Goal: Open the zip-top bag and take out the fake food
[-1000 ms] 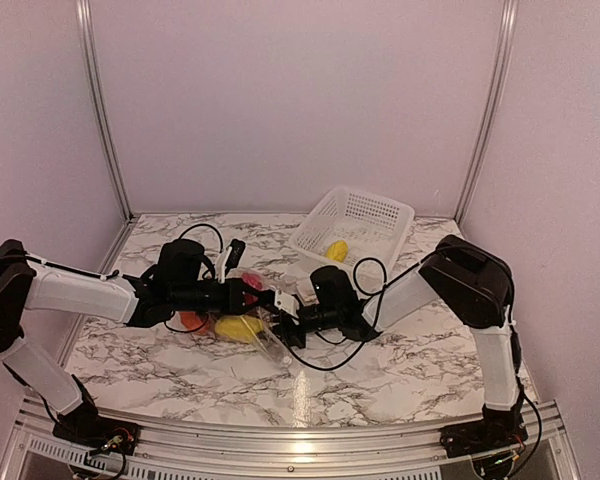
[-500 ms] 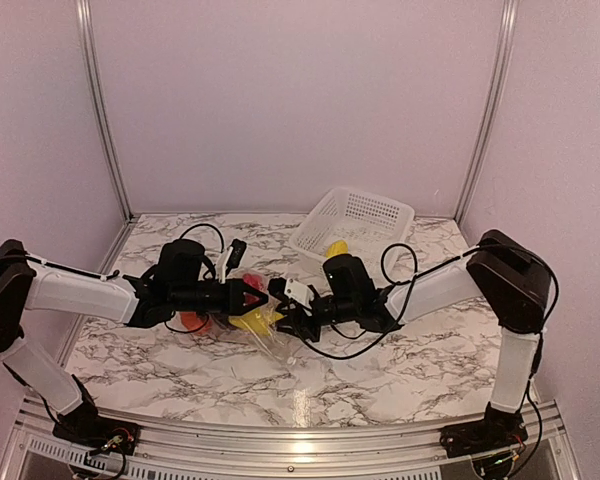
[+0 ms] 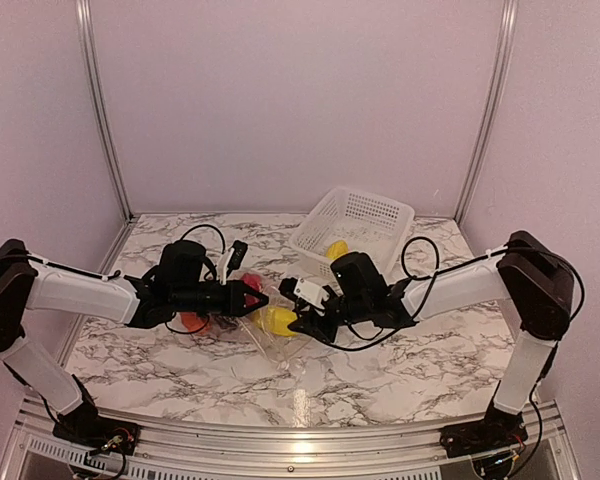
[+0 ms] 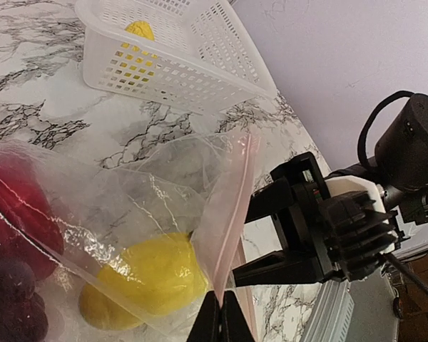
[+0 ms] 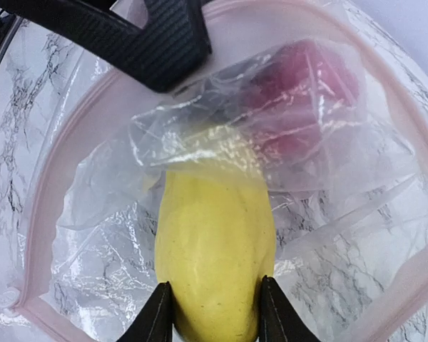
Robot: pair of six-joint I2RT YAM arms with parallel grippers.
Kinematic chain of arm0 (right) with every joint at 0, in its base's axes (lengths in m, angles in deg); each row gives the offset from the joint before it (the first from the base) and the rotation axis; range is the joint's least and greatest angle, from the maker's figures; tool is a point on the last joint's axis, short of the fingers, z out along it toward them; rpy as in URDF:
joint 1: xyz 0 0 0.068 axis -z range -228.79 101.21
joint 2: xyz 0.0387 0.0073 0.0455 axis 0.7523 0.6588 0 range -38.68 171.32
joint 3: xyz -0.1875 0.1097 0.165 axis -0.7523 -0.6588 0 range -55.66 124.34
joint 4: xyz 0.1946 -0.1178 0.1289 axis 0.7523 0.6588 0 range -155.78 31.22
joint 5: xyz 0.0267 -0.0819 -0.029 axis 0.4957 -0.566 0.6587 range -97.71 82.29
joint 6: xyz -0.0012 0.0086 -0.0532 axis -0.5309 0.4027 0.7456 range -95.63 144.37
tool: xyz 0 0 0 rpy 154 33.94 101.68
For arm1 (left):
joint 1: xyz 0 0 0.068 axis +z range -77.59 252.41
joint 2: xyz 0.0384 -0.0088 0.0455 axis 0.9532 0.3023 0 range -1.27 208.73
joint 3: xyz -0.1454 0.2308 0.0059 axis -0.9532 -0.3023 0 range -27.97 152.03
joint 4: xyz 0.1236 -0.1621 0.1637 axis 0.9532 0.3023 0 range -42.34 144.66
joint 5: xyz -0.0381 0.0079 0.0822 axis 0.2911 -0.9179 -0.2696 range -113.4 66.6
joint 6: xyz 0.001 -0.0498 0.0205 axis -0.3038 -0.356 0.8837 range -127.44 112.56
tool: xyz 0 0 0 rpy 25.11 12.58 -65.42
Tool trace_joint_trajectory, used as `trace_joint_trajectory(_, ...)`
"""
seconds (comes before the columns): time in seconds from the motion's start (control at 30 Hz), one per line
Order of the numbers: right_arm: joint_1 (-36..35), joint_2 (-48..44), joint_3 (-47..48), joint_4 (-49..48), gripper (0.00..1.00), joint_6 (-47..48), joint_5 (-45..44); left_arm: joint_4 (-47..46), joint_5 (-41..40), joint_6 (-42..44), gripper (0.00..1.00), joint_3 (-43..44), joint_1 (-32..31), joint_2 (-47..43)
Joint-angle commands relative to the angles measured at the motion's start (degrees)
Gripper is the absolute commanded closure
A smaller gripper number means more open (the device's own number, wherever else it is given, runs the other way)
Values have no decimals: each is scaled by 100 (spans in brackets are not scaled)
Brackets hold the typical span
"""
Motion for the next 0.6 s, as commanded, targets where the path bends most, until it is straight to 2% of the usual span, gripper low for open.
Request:
trace_joint_trajectory(0.0, -44, -581, -180, 122, 88, -227, -112, -25, -19, 83, 100, 52, -8, 142)
trace_joint_trajectory(0.33, 111, -1767, -661, 722, 89, -276, -410, 31, -128, 100, 100, 92, -6, 162)
trace_joint_trajectory(0.57, 441, -2729, -1016, 705, 89, -589, -290, -16, -71, 92, 100, 154, -2, 269)
